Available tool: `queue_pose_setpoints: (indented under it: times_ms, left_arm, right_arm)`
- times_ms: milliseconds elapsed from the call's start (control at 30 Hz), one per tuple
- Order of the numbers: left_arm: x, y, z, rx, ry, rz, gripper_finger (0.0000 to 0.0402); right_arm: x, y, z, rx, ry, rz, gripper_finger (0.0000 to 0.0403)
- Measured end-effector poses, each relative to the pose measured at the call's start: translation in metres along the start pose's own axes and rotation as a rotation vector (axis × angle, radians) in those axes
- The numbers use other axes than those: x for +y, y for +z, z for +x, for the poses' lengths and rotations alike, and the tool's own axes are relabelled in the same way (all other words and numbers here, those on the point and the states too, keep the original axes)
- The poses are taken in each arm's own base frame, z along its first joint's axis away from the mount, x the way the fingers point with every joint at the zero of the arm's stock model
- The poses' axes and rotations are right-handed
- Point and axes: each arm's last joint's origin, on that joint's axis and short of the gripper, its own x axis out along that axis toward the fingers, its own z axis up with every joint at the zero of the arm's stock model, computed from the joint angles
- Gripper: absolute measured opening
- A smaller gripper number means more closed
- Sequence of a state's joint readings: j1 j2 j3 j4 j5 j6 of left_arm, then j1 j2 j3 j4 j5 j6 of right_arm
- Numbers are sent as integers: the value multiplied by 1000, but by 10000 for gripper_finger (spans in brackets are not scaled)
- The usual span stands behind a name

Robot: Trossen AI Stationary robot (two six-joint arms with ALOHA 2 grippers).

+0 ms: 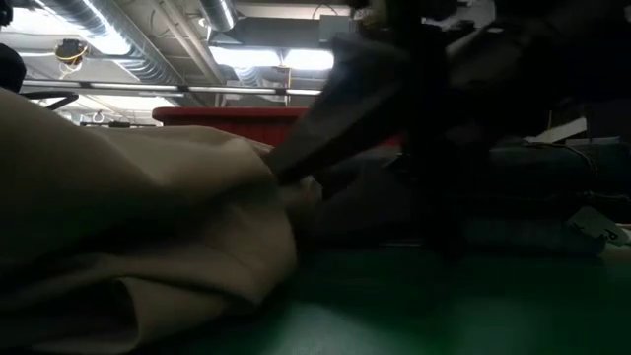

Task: Fold Laundry from Bin
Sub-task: Stack the folded gray shorts on top of the folded dark blue pants

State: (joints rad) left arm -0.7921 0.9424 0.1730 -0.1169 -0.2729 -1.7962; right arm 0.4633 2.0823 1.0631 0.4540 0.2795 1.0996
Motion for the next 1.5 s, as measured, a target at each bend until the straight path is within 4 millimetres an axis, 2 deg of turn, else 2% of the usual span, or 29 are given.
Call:
queue_pose_setpoints:
  times_ms: [333, 433, 533, 733, 767, 933, 1067, 1267, 1500]
  left_arm:
    - [0, 0, 0, -1, -4, -1, 233]
    - [0, 0, 0, 1, -5, -1, 231]
    - [0, 0, 0, 3, -4, 0, 215]
    - [0, 0, 0, 11, 0, 0, 152]
    - [0, -1, 0, 15, 0, 0, 139]
    - [-1, -1, 0, 25, -12, 6, 68]
    - [-9, -3, 0, 50, -91, 44, 17]
    - [-22, -5, -4, 55, -156, 75, 19]
    - [-49, -7, -13, 28, -240, 152, 16]
  right_arm:
    - [7, 12, 26, -52, -7, -16, 195]
    - [8, 17, 32, -64, -8, -65, 182]
    - [8, 20, 35, -68, -9, -104, 145]
    - [8, 21, 36, -65, -11, -156, 23]
    - [8, 21, 36, -65, -10, -160, 12]
    - [10, 21, 36, -73, 1, -231, 15]
    - [13, 22, 35, -75, 31, -284, 6]
    - [20, 27, 30, -79, 52, -335, 4]
    - [43, 46, 7, -141, 98, -440, 2]
